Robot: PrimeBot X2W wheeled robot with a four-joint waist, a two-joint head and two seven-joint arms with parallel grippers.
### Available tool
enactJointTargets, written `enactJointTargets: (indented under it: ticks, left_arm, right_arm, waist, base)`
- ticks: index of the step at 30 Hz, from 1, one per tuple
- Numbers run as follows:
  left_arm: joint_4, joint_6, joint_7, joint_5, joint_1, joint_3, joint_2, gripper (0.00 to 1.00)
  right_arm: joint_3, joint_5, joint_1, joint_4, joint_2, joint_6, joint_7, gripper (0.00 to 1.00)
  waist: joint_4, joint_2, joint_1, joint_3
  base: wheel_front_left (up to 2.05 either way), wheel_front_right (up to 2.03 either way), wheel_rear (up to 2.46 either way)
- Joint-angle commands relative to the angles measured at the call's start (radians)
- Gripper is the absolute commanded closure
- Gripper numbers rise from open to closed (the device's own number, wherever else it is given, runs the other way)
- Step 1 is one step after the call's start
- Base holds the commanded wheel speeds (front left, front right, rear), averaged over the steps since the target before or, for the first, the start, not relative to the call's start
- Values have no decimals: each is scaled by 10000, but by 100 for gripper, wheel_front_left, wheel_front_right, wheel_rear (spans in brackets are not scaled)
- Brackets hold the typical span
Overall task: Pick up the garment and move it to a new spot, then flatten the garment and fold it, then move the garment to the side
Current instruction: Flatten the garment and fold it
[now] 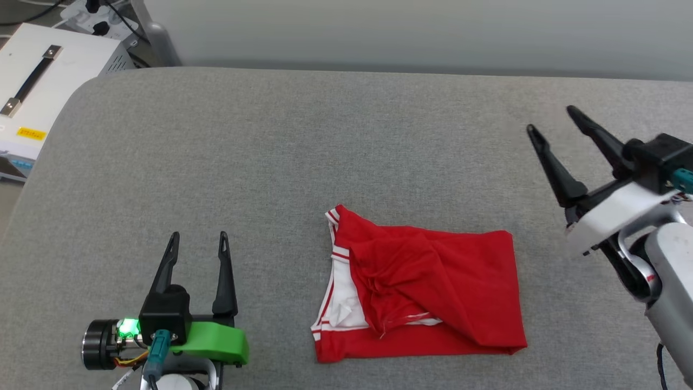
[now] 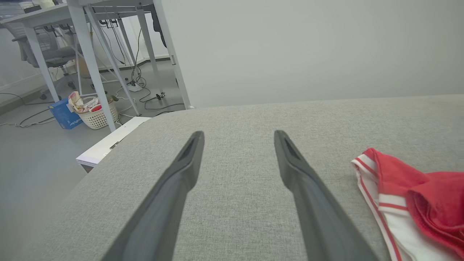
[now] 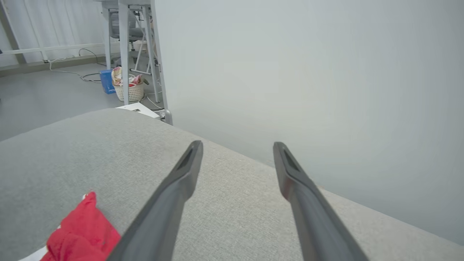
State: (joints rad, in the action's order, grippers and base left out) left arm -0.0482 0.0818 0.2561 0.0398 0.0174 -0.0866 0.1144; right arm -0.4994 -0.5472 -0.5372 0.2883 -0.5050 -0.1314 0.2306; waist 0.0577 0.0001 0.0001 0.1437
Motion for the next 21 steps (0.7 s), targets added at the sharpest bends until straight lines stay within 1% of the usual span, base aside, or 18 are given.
enactJointTargets:
  ticks: [1, 3, 6, 9, 11, 14, 21]
  left_arm:
    - [59, -77, 57, -79, -149, 26, 6, 0]
    - [95, -81, 57, -83, -208, 30, 10, 0]
    - [172, -81, 57, -88, -290, 34, 15, 0]
    - [222, -96, 57, -91, -363, 23, 27, 0]
    - [242, -111, 57, -88, -406, 10, 34, 0]
    - [276, -124, 57, -87, -463, -14, 34, 0]
    - [284, -182, 57, -57, -604, -75, 36, 0]
  right_arm:
    - [513, 466, 385, -33, 241, 7, 160, 0]
    - [1431, 1131, 927, -234, 656, 7, 263, 0]
    - [2727, 2086, 1765, -948, 1357, 7, 303, 0]
    - [3657, 2864, 2556, -1877, 1949, 7, 307, 0]
    - [4130, 3183, 3121, -2344, 2334, 7, 308, 0]
    - [4661, 3456, 3928, -2821, 2831, 7, 309, 0]
    - [5199, 3564, 5263, -3240, 3474, 7, 310, 0]
  waist:
    - [-201, -1, -1, -200]
    - [-296, -1, -1, -281]
    - [-409, -1, -1, -363]
    - [-482, -1, -1, -427]
    - [-502, -1, -1, -467]
    - [-521, -1, -1, -539]
    - [-486, -1, -1, -688]
  base:
    - [0, 0, 0]
    - [0, 0, 0]
    - [0, 0, 0]
    - [0, 0, 0]
    - [0, 0, 0]
    - [0, 0, 0]
    - [0, 0, 0]
